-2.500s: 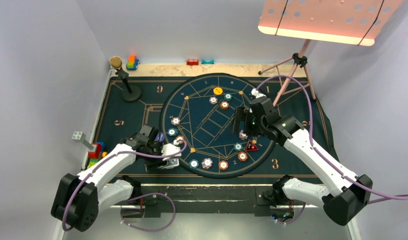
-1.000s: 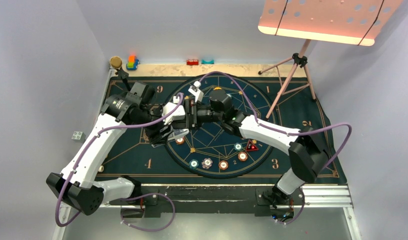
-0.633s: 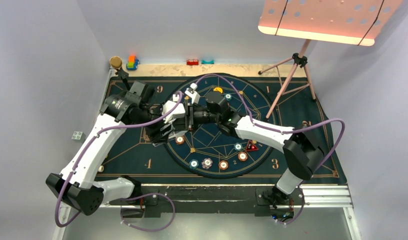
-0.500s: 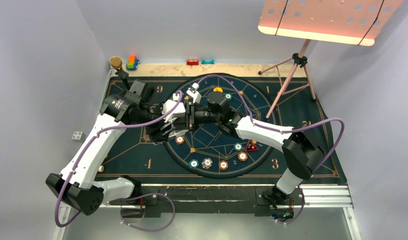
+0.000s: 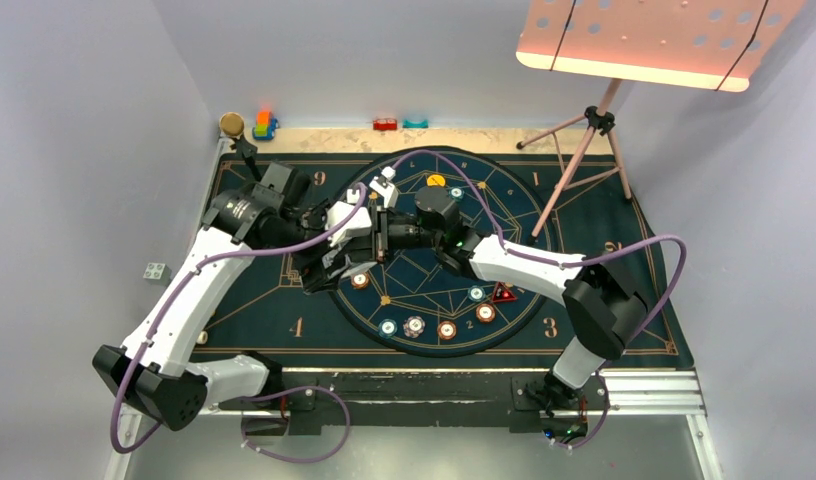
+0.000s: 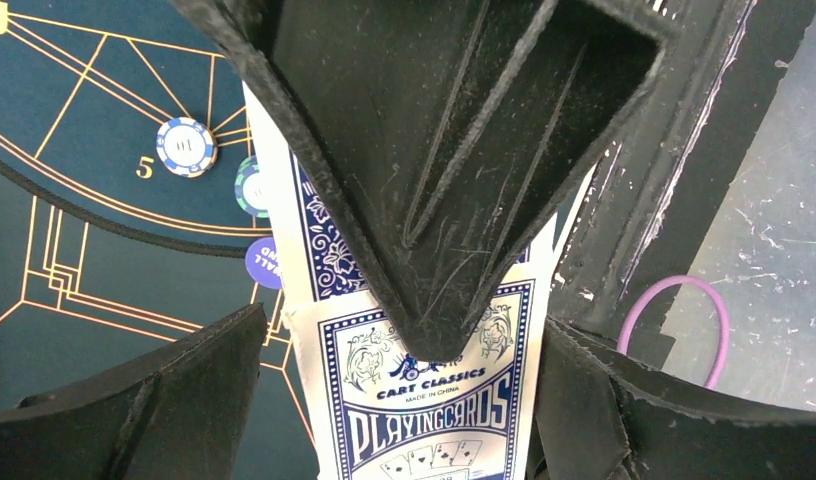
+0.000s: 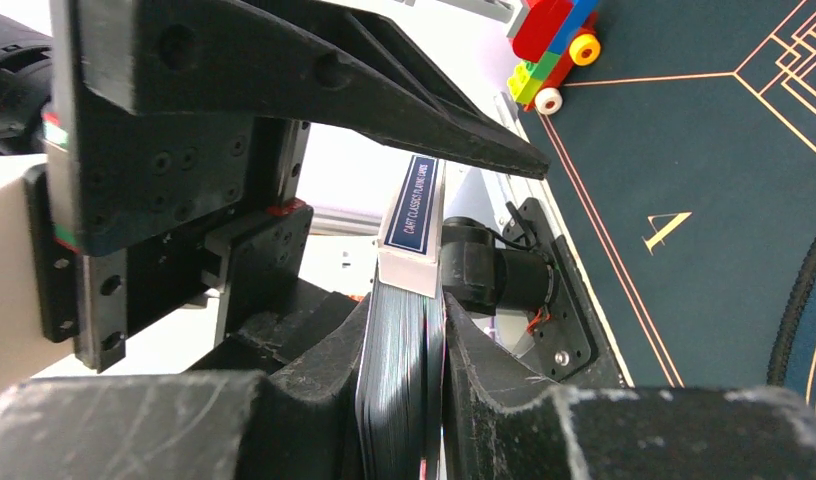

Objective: Distribute texas hold em gaming equipment

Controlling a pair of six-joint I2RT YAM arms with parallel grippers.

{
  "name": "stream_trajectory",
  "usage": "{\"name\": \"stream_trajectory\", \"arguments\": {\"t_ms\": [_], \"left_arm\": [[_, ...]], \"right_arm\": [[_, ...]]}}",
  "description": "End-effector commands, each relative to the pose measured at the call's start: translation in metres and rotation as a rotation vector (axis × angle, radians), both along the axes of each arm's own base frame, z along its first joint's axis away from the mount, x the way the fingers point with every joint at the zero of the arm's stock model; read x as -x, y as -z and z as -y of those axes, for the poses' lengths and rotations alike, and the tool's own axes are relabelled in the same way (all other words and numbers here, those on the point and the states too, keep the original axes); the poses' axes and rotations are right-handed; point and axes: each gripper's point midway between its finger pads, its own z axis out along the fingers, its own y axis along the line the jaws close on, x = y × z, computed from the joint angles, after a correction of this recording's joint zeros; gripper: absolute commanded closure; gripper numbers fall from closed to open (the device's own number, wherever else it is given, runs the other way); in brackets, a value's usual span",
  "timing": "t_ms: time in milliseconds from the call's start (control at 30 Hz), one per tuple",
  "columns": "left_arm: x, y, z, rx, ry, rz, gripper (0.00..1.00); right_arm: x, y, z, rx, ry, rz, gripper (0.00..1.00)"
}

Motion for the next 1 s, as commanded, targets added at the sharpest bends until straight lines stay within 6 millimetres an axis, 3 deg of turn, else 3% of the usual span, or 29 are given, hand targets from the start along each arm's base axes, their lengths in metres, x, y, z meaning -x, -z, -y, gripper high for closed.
{"name": "stream_trajectory", "arguments": {"t_ms": [0,233,600,667,967], "left_arm": [[0.004,-0.001,0.005,0.028,0.04,0.01,0.01],[0.006,0.002,0.0,0.015,0.036,0.04,0.18],[0.008,0.004,0.001,0.037,0.03,0.059,0.3],[0.009,0.007,0.003,0.039,0.035,0.037,0.28],[0.006,0.013,0.004,0.03,0.034,0.053,0.01]], "right_arm": [[0.006,-0.026,0.001,-0.081,-0.034,0.055,0.76],[0.002,-0.02,0.001,-0.039,-0.011,0.045,0.77],[-0.005,-0.017,0.0,-0.001,0.023,0.038,0.75],[-0.006,-0.019,0.0,-0.001,0.028,0.04,0.75],[-0.006,-0.021,0.001,0.006,0.032,0.044,0.75]]}}
